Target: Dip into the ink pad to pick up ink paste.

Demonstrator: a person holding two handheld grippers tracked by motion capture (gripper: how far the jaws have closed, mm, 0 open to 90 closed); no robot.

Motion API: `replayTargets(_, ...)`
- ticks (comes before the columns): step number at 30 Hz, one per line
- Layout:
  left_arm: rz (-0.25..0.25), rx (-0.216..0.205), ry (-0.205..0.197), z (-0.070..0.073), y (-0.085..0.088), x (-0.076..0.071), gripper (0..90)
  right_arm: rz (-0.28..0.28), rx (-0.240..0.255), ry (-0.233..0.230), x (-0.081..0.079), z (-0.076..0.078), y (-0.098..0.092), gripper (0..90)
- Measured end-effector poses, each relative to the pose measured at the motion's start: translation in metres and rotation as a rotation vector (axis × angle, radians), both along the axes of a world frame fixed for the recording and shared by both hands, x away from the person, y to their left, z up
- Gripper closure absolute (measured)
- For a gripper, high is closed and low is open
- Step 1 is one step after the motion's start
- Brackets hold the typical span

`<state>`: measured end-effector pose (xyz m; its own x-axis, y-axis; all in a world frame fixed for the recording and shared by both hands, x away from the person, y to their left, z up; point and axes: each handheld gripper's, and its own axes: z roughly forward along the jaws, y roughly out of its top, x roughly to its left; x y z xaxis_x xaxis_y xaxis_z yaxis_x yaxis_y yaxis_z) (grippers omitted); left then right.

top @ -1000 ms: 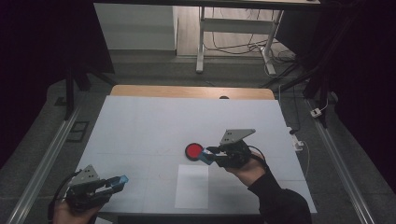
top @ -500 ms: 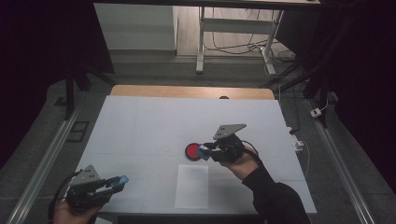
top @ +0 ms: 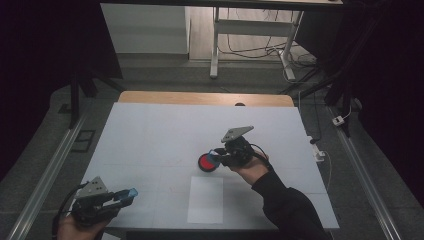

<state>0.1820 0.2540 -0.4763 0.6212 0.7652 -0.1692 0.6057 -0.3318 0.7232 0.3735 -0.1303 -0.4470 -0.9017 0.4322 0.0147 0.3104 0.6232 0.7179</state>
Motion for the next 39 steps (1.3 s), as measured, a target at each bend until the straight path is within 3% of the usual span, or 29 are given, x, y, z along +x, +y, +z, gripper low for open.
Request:
replayTargets(19, -0.004, -0.001, 0.012, -0.001, 0.000, 0.001, 68.4, -0.018, -0.058, 0.038, 0.024, -0.020, 0.017, 70.4)
replayTargets(39, -0.008, -0.001, 0.012, -0.001, 0.000, 0.001, 68.4, -0.027, -0.093, 0.068, 0.032, -0.029, 0.028, 70.8)
